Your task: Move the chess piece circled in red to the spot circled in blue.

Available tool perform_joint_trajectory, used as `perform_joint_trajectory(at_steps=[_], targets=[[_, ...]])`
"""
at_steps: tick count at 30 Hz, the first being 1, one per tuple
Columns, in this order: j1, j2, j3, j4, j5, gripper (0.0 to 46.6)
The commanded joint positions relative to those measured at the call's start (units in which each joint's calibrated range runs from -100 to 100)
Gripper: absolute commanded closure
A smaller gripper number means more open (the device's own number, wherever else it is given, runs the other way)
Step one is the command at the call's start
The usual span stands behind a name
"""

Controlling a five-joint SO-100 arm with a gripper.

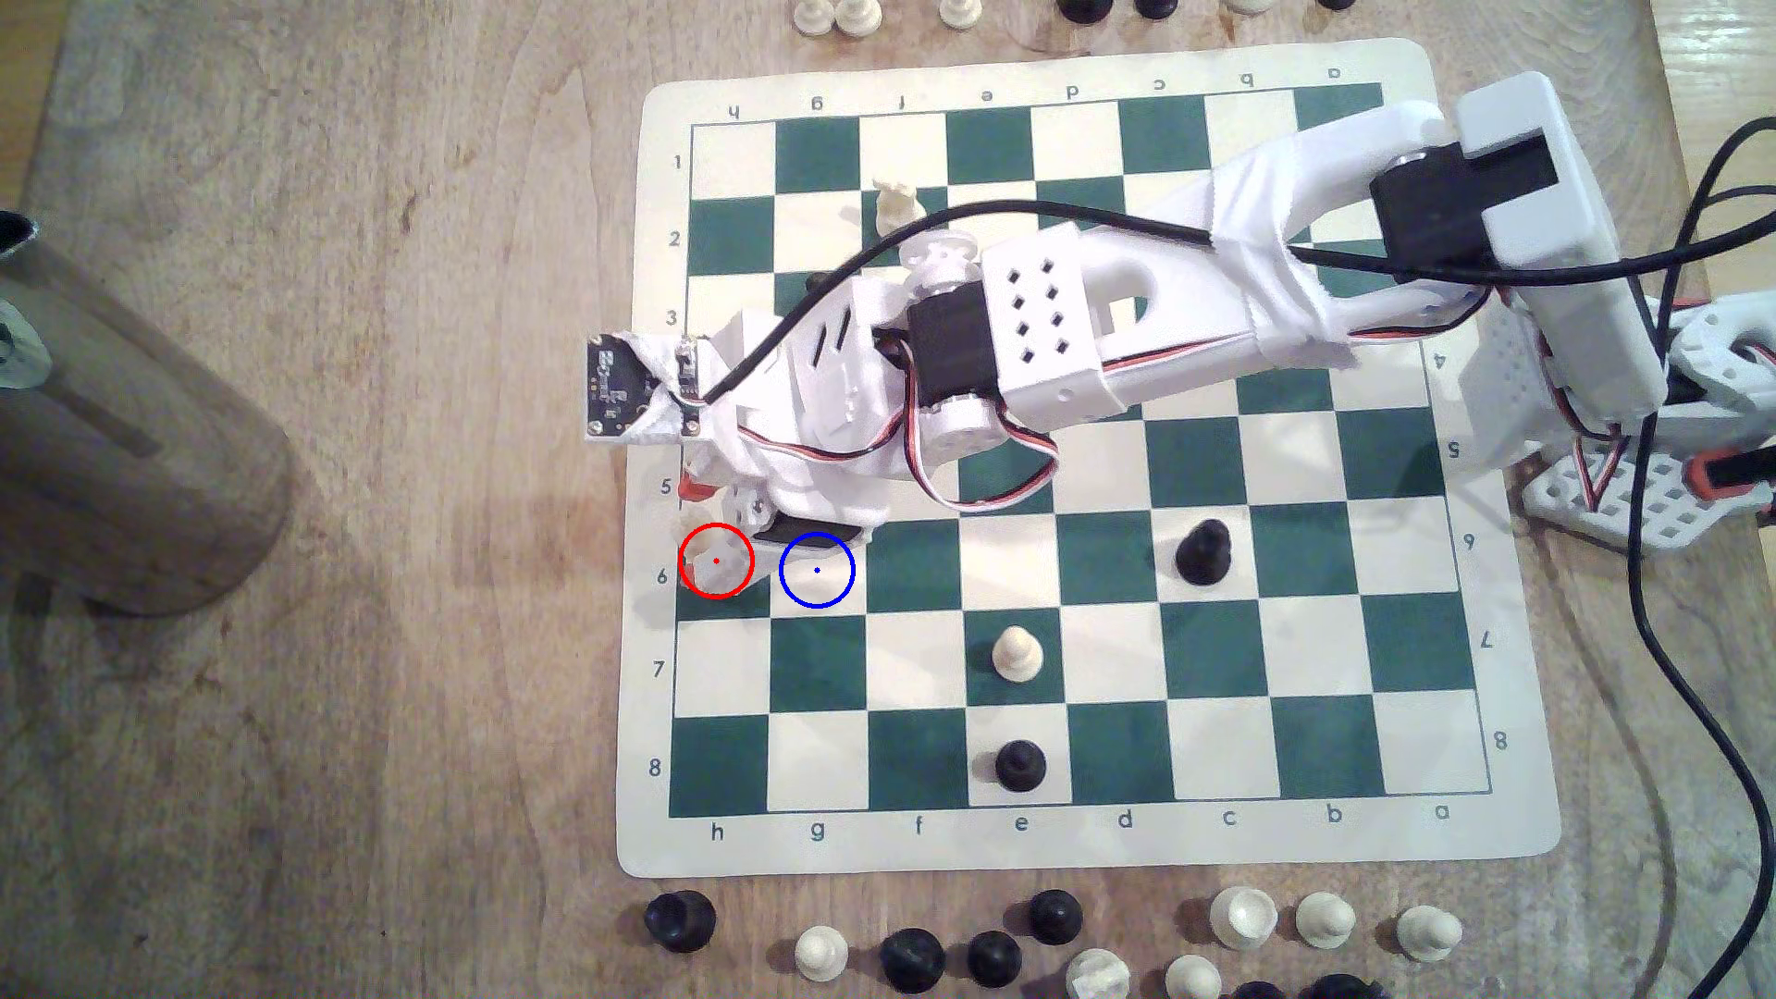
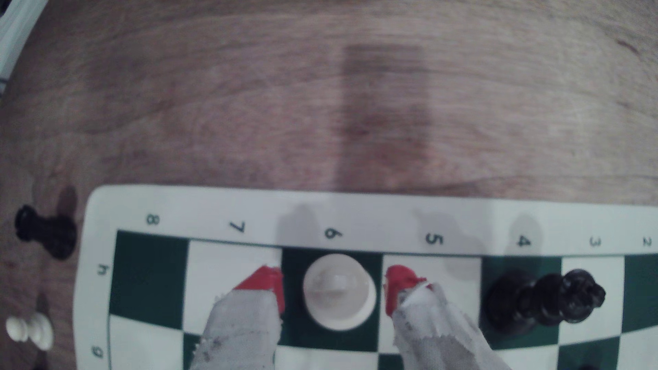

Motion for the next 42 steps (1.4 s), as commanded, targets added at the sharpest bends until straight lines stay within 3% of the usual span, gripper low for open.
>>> perform_joint_trajectory(at_steps=[1, 3, 9, 26, 34, 42], targets=[[-0.59, -2.12, -5.23, 0.10, -0.39, 33.2], [-0.59, -2.12, -5.32, 0.10, -0.39, 34.6], [-0.66, -2.12, -5.32, 0.75, -0.49, 45.0], [-1.45, -6.71, -7.22, 1.41, -0.73, 46.4], [-2.07, -14.86, 0.30, 1.73, -0.34, 46.4], [-2.93, -24.96, 16.98, -0.97, -0.29, 46.4]])
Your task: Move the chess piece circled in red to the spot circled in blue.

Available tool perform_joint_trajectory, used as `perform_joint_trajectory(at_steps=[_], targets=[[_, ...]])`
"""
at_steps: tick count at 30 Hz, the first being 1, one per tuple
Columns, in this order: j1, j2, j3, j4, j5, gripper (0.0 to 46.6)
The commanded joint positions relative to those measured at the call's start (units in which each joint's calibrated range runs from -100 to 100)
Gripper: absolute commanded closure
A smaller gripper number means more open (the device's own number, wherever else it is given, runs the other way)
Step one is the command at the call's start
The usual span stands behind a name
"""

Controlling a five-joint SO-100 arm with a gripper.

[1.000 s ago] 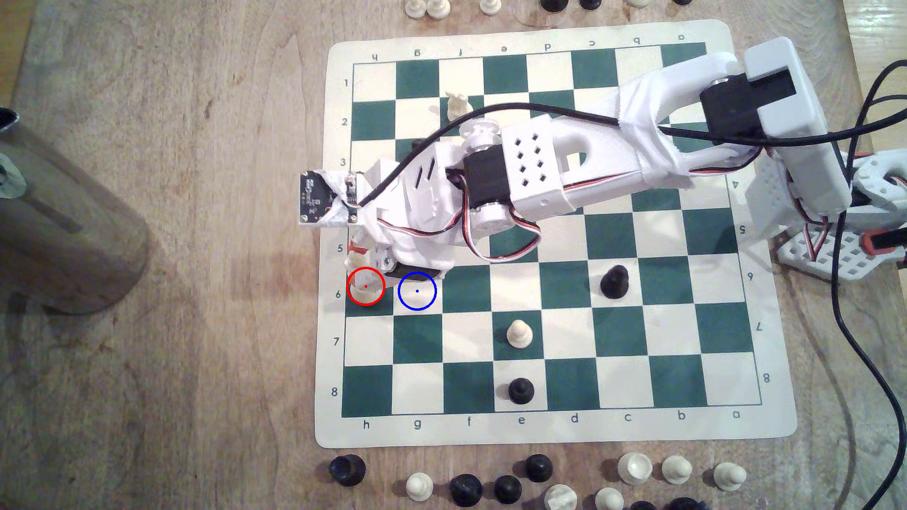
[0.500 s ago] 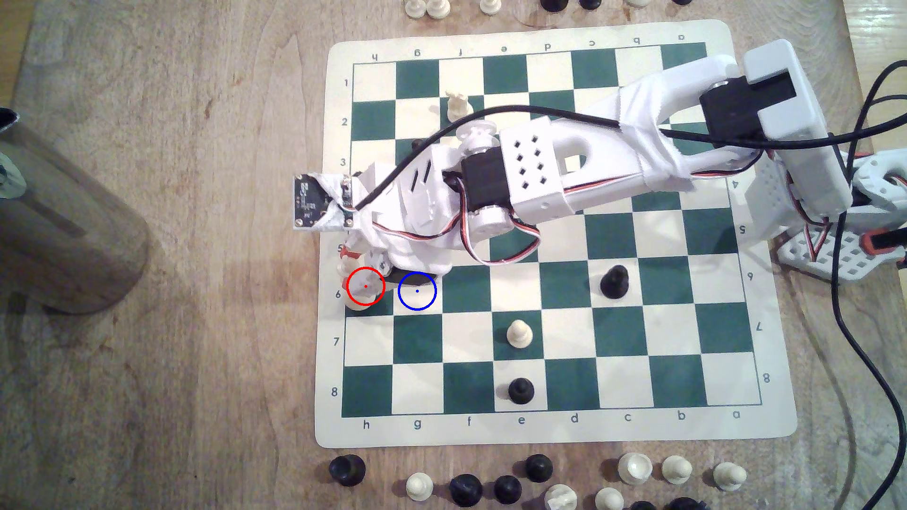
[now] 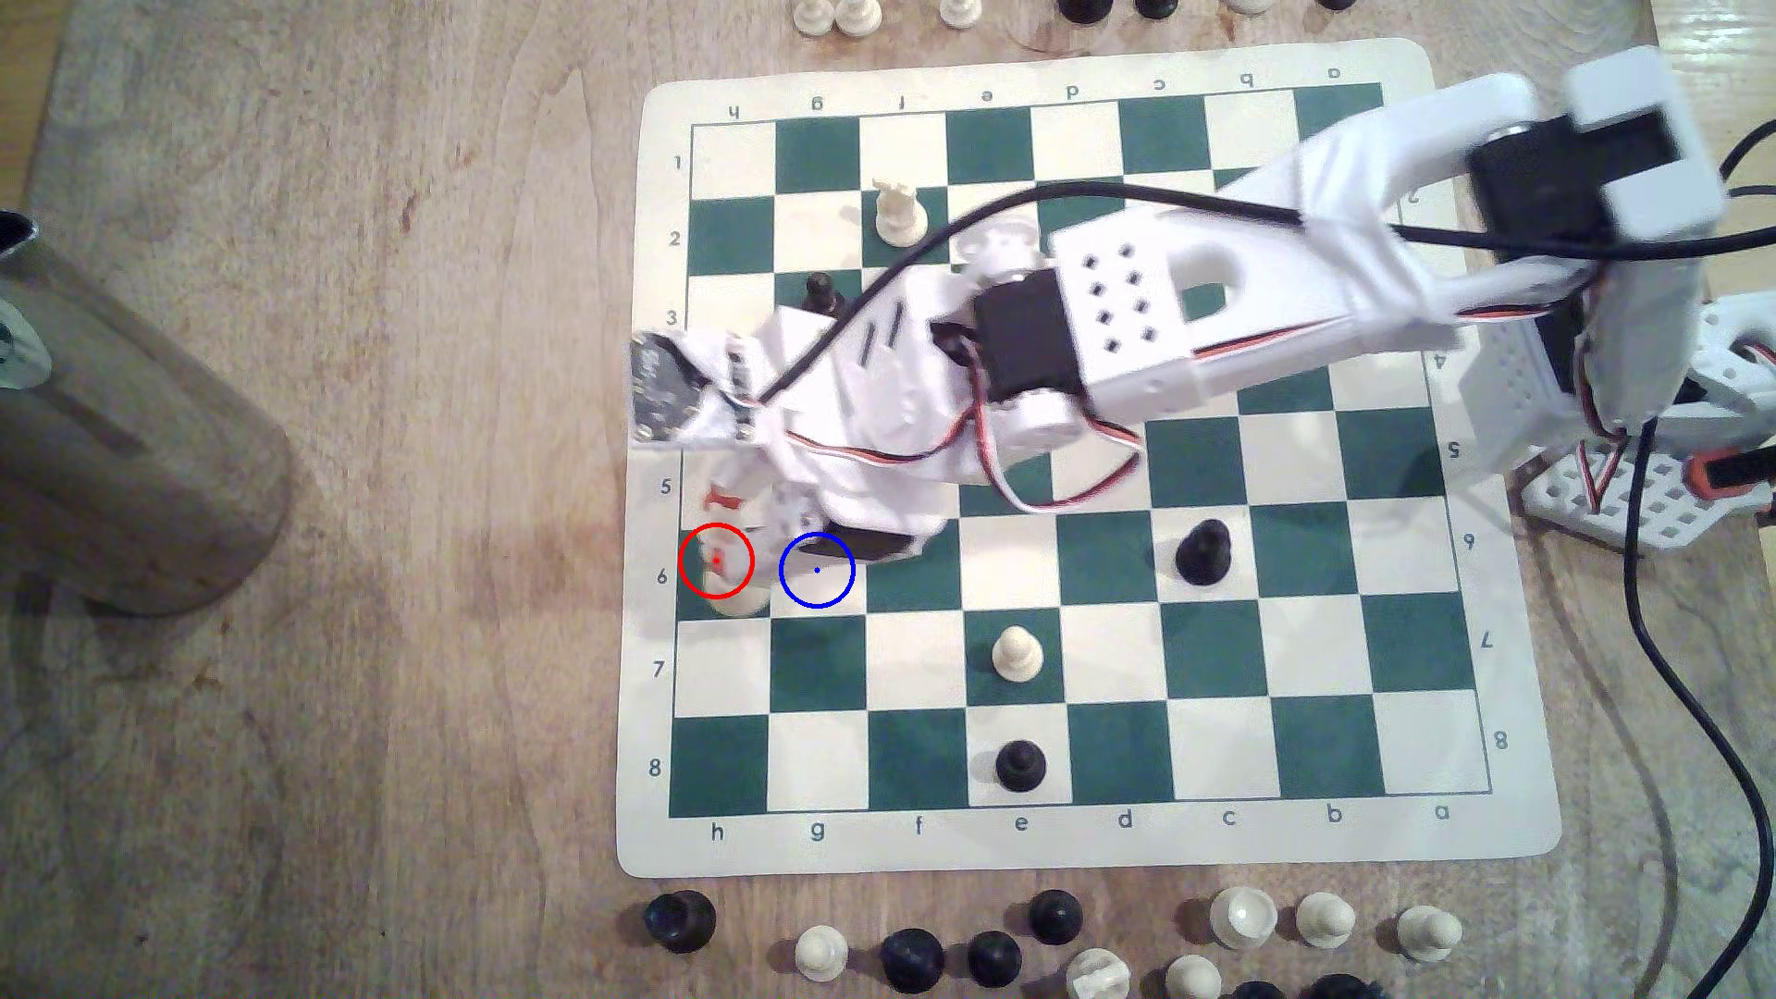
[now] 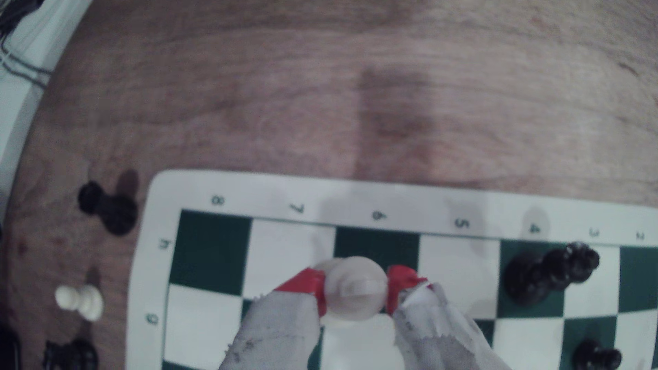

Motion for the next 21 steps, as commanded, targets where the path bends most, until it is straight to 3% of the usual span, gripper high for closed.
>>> perform_joint_trajectory(at_steps=[1, 7, 21], targets=[[-0.28, -12.49, 7.95, -2.49, 0.10, 46.4], [0.11, -13.67, 13.66, -4.05, -0.15, 46.4], [1.05, -7.22, 9.58, -4.46, -0.15, 46.2]])
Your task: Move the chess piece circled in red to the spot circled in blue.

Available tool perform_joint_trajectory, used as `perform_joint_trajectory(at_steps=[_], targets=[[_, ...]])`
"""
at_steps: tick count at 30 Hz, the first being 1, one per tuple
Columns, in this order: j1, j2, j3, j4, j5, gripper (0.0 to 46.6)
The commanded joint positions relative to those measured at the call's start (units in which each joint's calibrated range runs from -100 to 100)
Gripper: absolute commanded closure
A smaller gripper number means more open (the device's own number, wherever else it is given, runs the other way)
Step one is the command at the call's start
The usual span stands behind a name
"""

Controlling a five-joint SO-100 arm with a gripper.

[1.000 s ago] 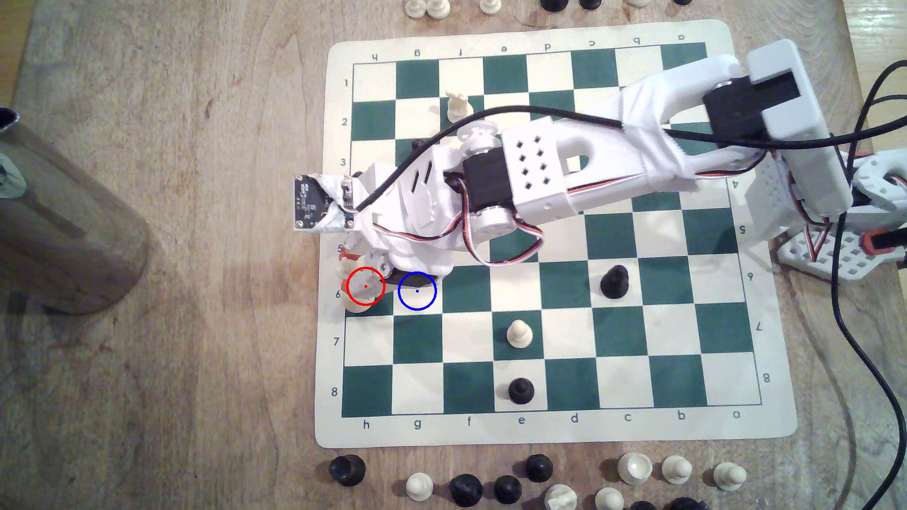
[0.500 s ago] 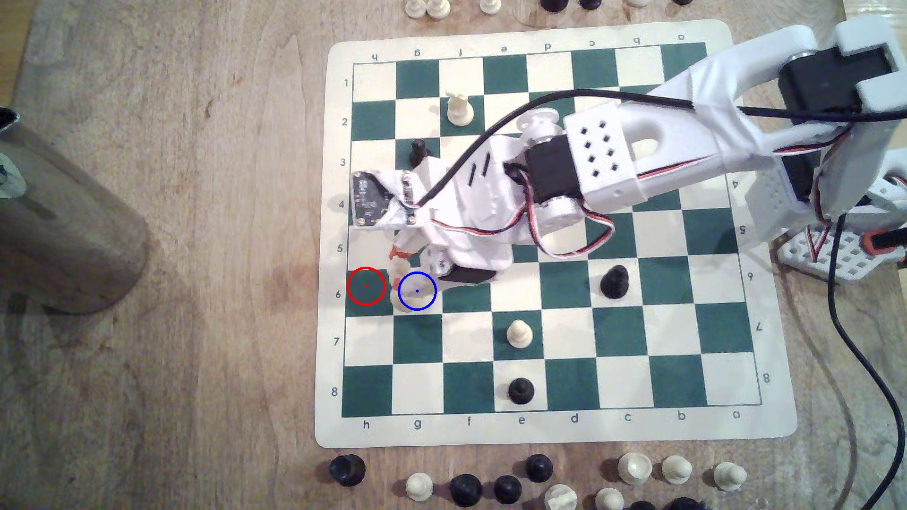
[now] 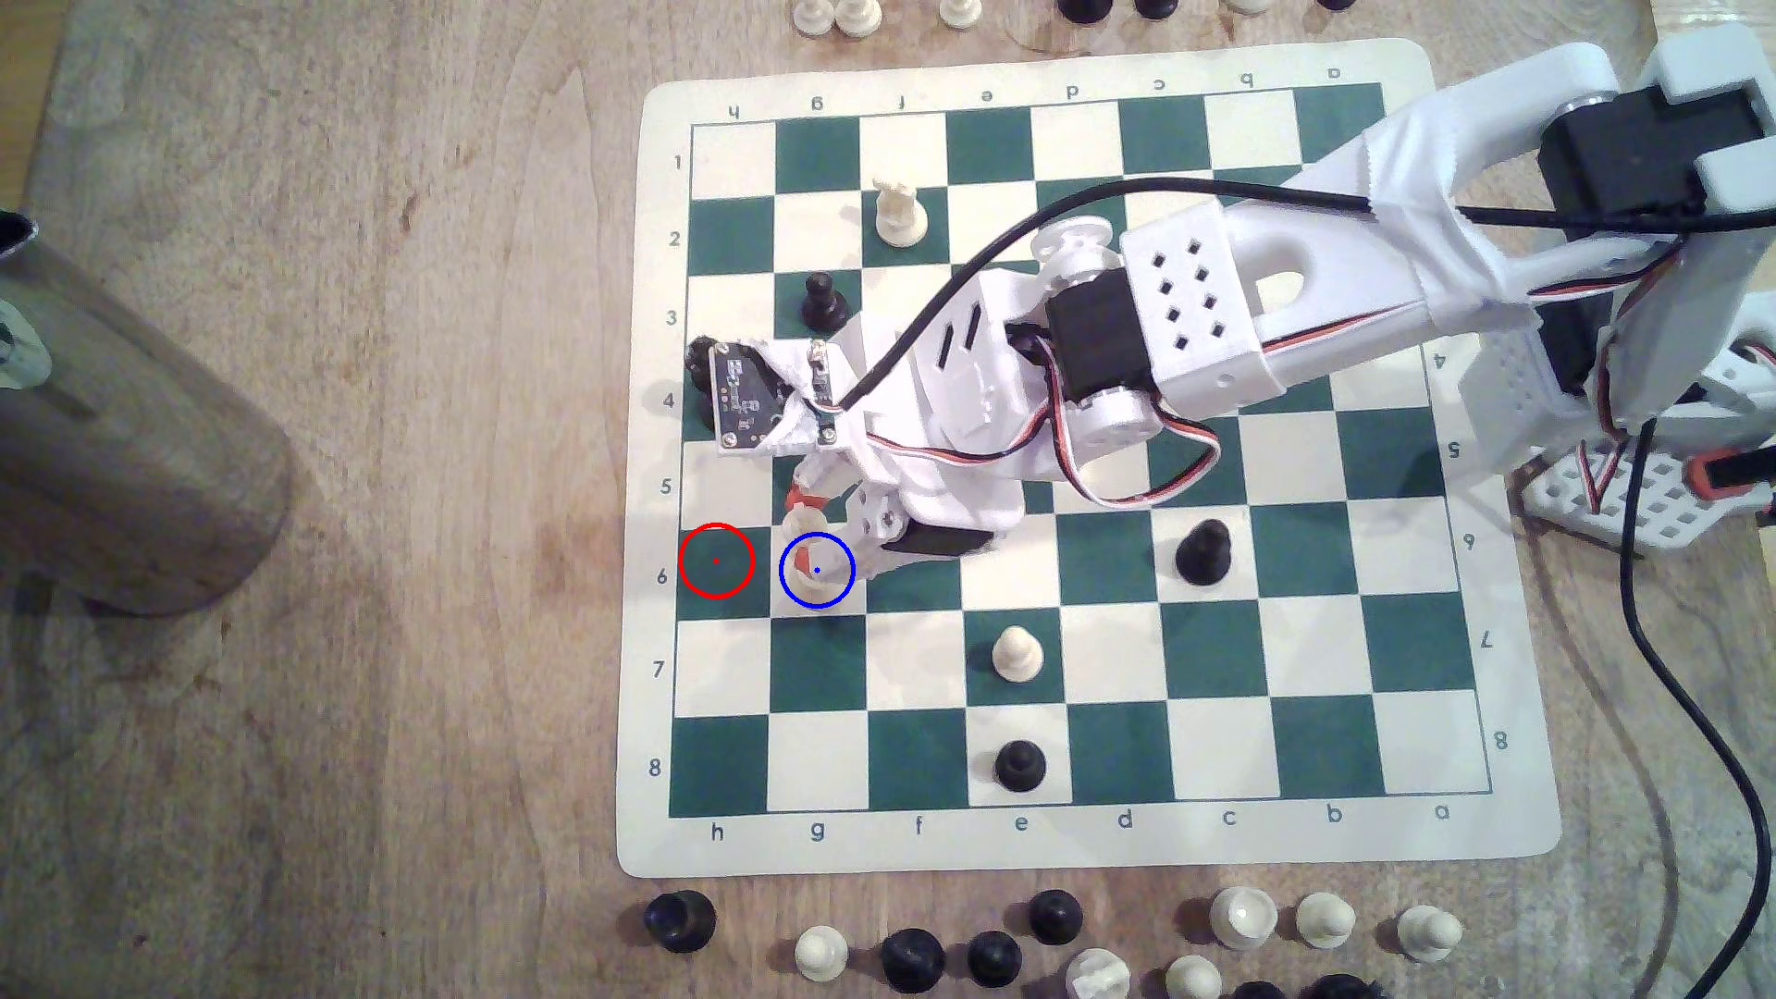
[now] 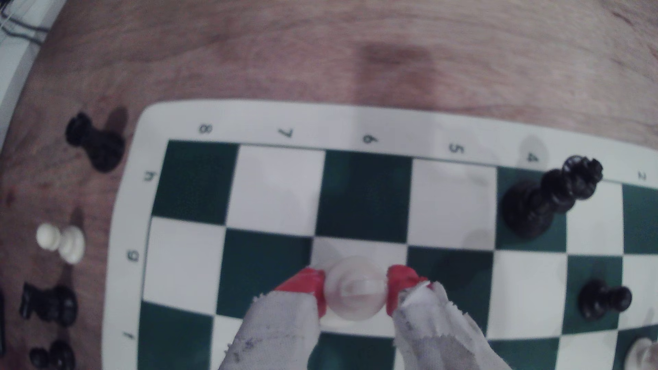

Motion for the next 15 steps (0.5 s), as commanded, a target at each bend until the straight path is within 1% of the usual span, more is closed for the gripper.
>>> perform_joint_trajectory(at_steps=[1, 15], targets=[[0.83, 0.32, -5.60, -1.19, -0.20, 46.2], [0.99, 3.55, -9.23, -1.19, 0.05, 45.9]])
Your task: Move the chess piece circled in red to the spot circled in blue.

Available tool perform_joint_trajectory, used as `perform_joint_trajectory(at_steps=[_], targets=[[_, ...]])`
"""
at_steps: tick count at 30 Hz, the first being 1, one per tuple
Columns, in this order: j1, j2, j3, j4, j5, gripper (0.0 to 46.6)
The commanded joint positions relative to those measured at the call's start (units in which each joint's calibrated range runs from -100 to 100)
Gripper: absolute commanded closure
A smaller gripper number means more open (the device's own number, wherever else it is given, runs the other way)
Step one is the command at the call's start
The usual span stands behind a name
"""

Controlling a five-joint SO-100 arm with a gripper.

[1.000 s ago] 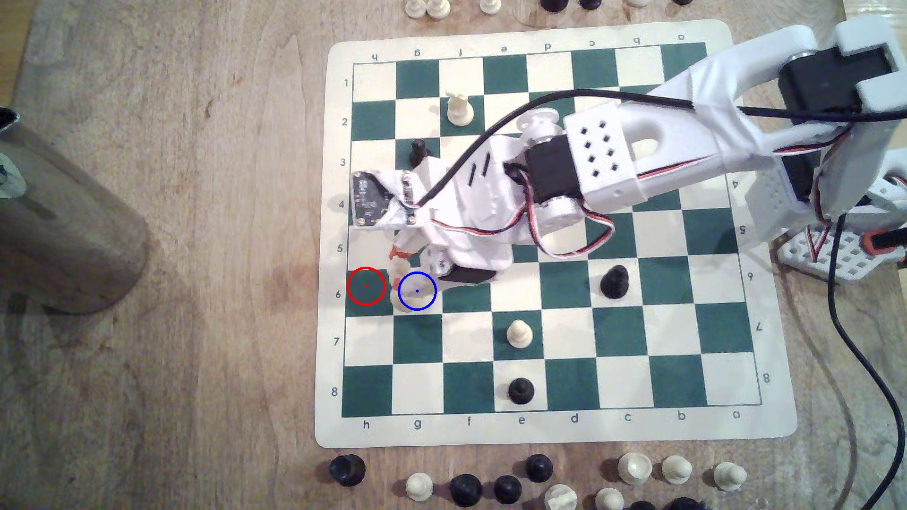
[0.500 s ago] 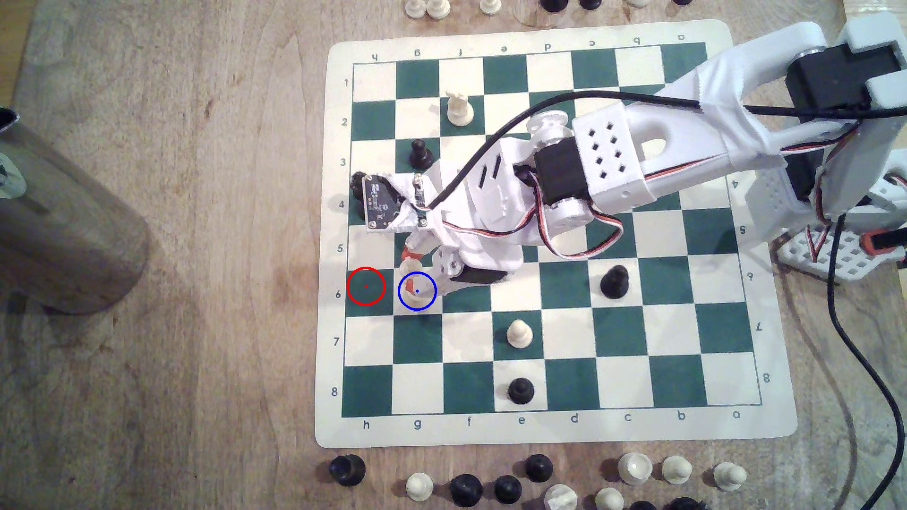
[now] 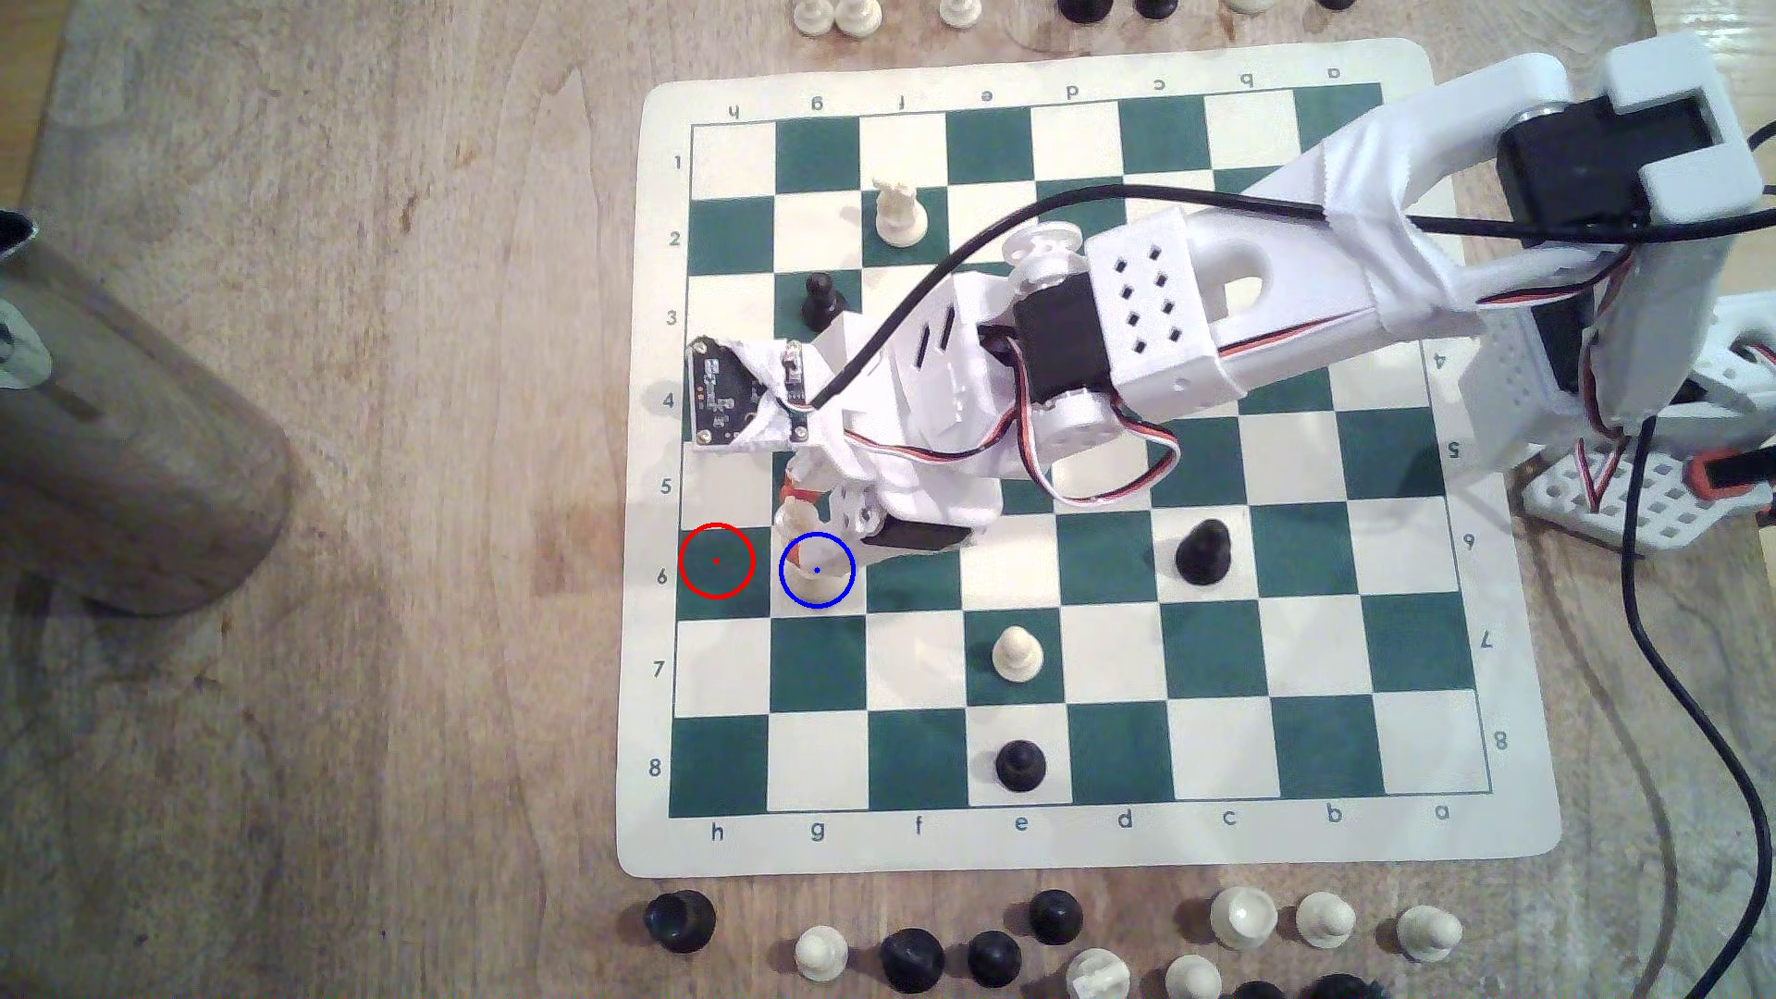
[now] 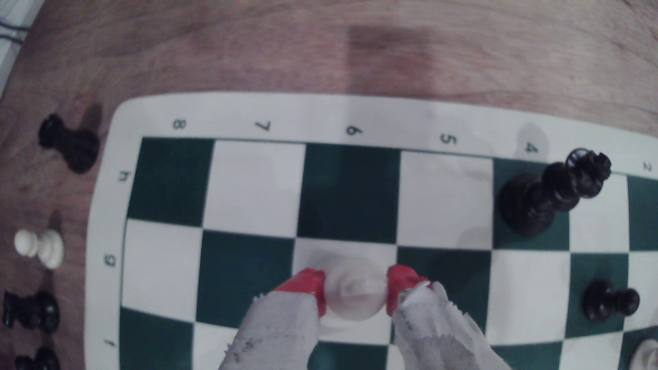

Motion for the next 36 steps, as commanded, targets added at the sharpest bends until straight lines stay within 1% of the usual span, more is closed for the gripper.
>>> perform_joint_trajectory(at_steps=[1, 3, 4, 5, 6, 7, 13, 14, 15, 17, 19, 21, 27, 31, 32, 33, 36], targets=[[0.11, -1.39, -5.88, -1.19, 0.05, 45.8], [0.18, -0.97, -6.06, -1.19, 0.10, 43.9], [0.18, -0.89, -6.06, -0.94, 0.10, 41.3], [0.18, -0.72, -6.24, -0.45, 0.29, 37.8], [0.18, -0.46, -6.61, 0.61, 0.54, 32.2], [0.26, -0.38, -6.61, 0.94, 0.68, 30.1], [0.11, -0.72, -6.61, 2.09, 1.03, 26.3], [0.11, -0.89, -6.52, 2.33, 1.03, 25.1], [0.03, -1.14, -6.34, 3.64, 1.03, 22.2], [-0.05, -1.65, -5.97, 5.69, 0.15, 16.9], [-0.13, -2.92, -4.61, 6.10, 0.29, 14.2], [-0.21, -4.03, -3.80, 6.51, 0.39, 13.4], [-1.61, -10.39, -0.44, 10.85, 0.44, 13.3], [-1.69, -18.71, 5.99, 12.41, 0.54, 13.7], [-1.46, -21.00, 8.08, 12.41, 0.54, 14.6], [-0.91, -24.82, 11.98, 12.41, 0.54, 15.7], [-0.36, -31.95, 19.23, 12.41, 0.59, 15.6]])
